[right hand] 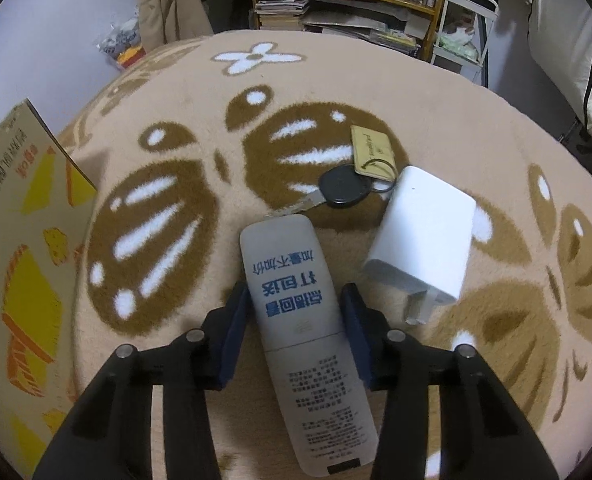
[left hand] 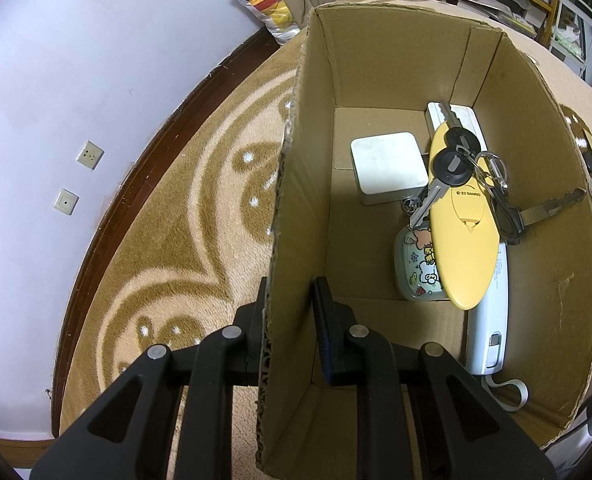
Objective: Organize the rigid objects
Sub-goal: 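Return the right gripper to the pile and grasp the white tube, then lift the white tube with the right gripper and release it into the box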
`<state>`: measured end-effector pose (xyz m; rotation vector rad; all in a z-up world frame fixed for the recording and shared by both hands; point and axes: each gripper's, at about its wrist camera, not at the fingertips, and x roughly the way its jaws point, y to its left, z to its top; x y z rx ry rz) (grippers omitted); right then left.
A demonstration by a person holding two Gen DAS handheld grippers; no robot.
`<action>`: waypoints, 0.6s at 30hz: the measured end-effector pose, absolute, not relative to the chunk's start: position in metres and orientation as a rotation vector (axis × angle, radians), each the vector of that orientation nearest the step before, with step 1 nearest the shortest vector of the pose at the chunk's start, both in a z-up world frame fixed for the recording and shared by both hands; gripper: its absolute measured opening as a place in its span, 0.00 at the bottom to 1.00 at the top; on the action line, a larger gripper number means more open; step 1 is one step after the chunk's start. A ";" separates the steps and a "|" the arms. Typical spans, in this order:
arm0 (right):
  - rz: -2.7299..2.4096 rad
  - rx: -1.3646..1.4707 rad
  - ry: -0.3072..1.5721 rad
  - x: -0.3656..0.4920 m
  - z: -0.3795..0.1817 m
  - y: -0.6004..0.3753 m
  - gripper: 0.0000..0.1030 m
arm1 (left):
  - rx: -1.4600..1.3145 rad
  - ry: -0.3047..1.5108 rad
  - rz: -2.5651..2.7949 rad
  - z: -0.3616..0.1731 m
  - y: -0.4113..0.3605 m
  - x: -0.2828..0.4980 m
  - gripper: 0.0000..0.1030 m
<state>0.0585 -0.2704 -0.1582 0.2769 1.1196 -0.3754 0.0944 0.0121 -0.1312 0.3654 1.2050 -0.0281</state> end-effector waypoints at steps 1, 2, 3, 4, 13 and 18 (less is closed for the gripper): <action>-0.389 0.275 1.116 0.059 -0.158 -0.269 0.48 | 0.365 1.205 -0.028 -0.131 0.012 0.094 0.18; -0.396 0.277 1.111 0.059 -0.157 -0.268 0.48 | 0.365 1.205 -0.028 -0.131 0.012 0.094 0.18; -0.398 0.282 1.105 0.059 -0.157 -0.268 0.48 | 0.364 1.206 -0.029 -0.131 0.012 0.094 0.19; -0.397 0.285 1.098 0.059 -0.156 -0.267 0.48 | 0.364 1.206 -0.028 -0.131 0.012 0.094 0.19; -0.394 0.299 1.041 0.058 -0.145 -0.267 0.45 | 0.363 1.206 -0.029 -0.131 0.012 0.094 0.19; -0.382 0.300 1.028 0.059 -0.144 -0.264 0.45 | 0.367 1.205 -0.028 -0.132 0.012 0.094 0.19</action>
